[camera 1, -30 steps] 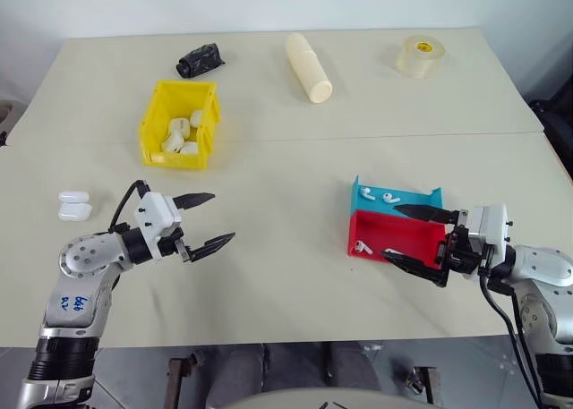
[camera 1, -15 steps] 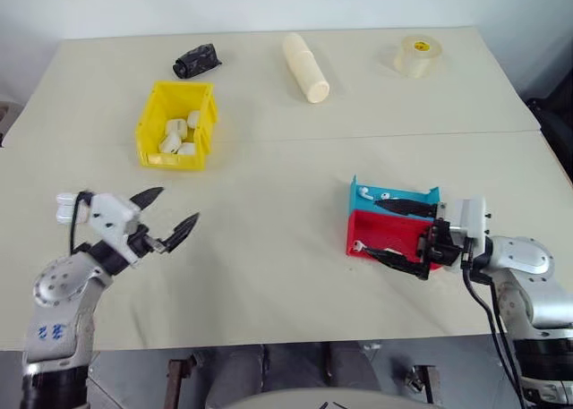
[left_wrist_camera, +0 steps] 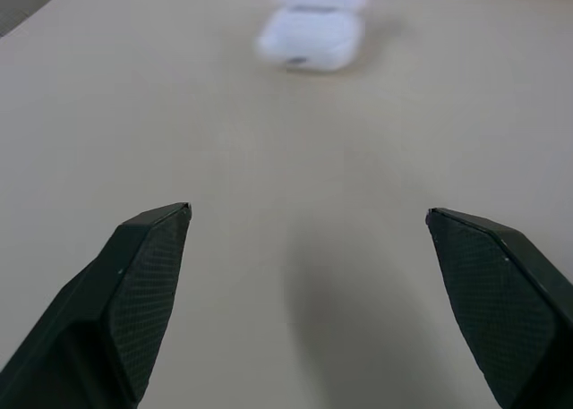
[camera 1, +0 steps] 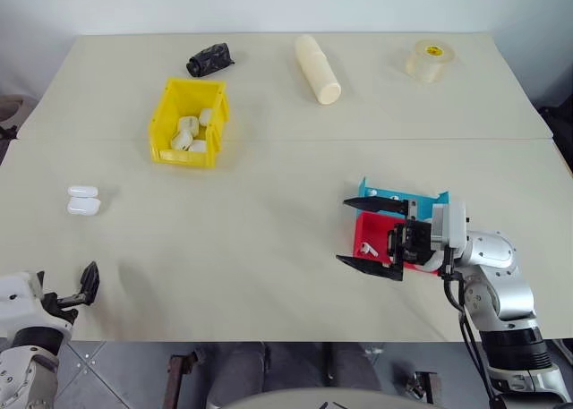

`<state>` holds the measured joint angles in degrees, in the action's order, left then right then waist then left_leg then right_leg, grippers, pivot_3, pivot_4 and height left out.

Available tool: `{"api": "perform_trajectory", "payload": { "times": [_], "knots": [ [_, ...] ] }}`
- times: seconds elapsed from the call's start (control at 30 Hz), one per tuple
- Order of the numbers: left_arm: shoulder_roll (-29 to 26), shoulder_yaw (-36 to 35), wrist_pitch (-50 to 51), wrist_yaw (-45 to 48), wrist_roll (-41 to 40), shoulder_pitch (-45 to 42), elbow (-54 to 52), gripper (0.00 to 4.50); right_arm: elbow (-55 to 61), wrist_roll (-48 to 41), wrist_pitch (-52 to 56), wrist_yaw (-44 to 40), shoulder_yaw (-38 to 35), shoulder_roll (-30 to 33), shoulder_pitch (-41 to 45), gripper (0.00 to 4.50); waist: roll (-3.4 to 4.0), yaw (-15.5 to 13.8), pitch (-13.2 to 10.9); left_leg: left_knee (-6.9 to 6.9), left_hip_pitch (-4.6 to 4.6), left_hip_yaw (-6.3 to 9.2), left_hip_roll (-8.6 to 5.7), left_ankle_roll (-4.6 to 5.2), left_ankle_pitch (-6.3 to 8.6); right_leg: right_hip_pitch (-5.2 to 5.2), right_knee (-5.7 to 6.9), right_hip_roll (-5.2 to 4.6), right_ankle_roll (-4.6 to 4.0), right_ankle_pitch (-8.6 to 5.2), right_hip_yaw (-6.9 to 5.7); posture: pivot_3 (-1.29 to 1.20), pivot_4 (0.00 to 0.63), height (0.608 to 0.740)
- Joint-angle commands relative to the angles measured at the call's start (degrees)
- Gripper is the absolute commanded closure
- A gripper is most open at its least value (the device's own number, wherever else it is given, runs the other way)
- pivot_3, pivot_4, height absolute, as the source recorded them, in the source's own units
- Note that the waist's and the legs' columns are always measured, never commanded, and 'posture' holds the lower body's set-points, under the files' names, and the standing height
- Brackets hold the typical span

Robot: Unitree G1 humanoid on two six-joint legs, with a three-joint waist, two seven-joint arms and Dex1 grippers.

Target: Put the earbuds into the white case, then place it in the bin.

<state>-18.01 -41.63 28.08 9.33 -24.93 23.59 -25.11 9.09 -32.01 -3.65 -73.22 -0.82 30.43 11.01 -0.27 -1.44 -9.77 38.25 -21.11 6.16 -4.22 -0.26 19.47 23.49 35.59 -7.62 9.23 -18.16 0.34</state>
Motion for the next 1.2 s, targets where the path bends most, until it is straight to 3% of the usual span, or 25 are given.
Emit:
{"api": "perform_trajectory", "payload": {
  "times": [0.03,0.1,0.33,0.43,0.57,0.73,0.93,1.2],
  "knots": [
    [-2.4,-2.3,3.3,-0.9,-2.5,-1.0,-3.5,0.03,2.5,-1.4,-0.2,-0.4,-0.2,0.0,0.2,0.0,0.0,0.1,0.0,0.0,0.0,0.0,0.0,0.0,0.0,0.0,0.01,0.0,-0.01,0.0,0.0,0.0,0.15,0.74],
    [-5.2,-2.4,5.2,-0.1,-2.8,-2.3,-2.9,0.03,2.7,-1.9,0.7,-0.4,-0.1,0.5,0.0,0.0,0.0,0.1,0.0,-0.01,0.01,0.0,0.0,0.0,0.0,0.01,0.02,-0.01,-0.01,0.0,0.01,0.0,0.15,0.74],
    [-28.1,0.2,20.4,8.3,-5.3,-16.1,10.7,0.03,3.9,-2.9,4.3,0.5,-0.4,1.4,-0.1,0.0,0.0,0.2,0.0,-0.06,0.04,0.11,0.01,-0.08,-0.03,0.04,0.12,0.05,-0.1,-0.05,-0.03,0.0,0.15,0.74],
    [-39.5,7.8,25.5,15.3,-4.0,-25.6,24.4,0.03,4.3,-2.7,5.0,1.0,-0.4,1.3,0.2,0.0,0.01,0.5,0.0,-0.15,0.04,0.11,0.0,-0.08,-0.02,0.1,0.17,0.05,-0.12,-0.06,-0.02,0.0,0.15,0.74],
    [-46.6,19.6,26.1,22.6,-0.4,-35.4,36.6,0.03,4.8,-2.4,5.4,1.8,-0.6,1.4,0.7,0.0,0.04,1.6,0.0,-0.22,0.02,0.11,-0.02,-0.08,-0.03,0.13,0.34,0.04,-0.12,-0.06,-0.03,0.0,0.15,0.74],
    [-49.3,30.7,24.9,28.3,5.5,-47.5,49.1,0.03,6.5,-2.5,6.2,2.8,-0.8,1.7,-0.1,0.0,0.04,1.9,0.0,-0.24,-0.05,0.11,-0.01,-0.09,-0.02,0.24,0.39,0.08,-0.12,-0.06,-0.11,0.0,0.15,0.74],
    [-48.7,40.1,23.2,31.3,13.6,-60.0,61.1,0.03,7.7,-2.5,6.7,3.8,-0.9,1.9,-1.0,0.0,0.03,1.7,0.0,-0.14,-0.07,0.08,-0.07,-0.09,-0.02,0.23,0.45,0.09,-0.12,-0.05,-0.15,0.0,0.15,0.74],
    [-47.3,43.1,25.8,32.1,17.8,-64.9,65.7,0.03,8.1,-2.4,6.8,4.3,-0.8,1.8,-1.4,0.0,0.0,1.8,0.0,-0.12,-0.07,0.08,-0.06,-0.09,-0.02,0.24,0.49,0.1,-0.11,-0.05,-0.15,0.0,0.15,0.74]
  ]
}}
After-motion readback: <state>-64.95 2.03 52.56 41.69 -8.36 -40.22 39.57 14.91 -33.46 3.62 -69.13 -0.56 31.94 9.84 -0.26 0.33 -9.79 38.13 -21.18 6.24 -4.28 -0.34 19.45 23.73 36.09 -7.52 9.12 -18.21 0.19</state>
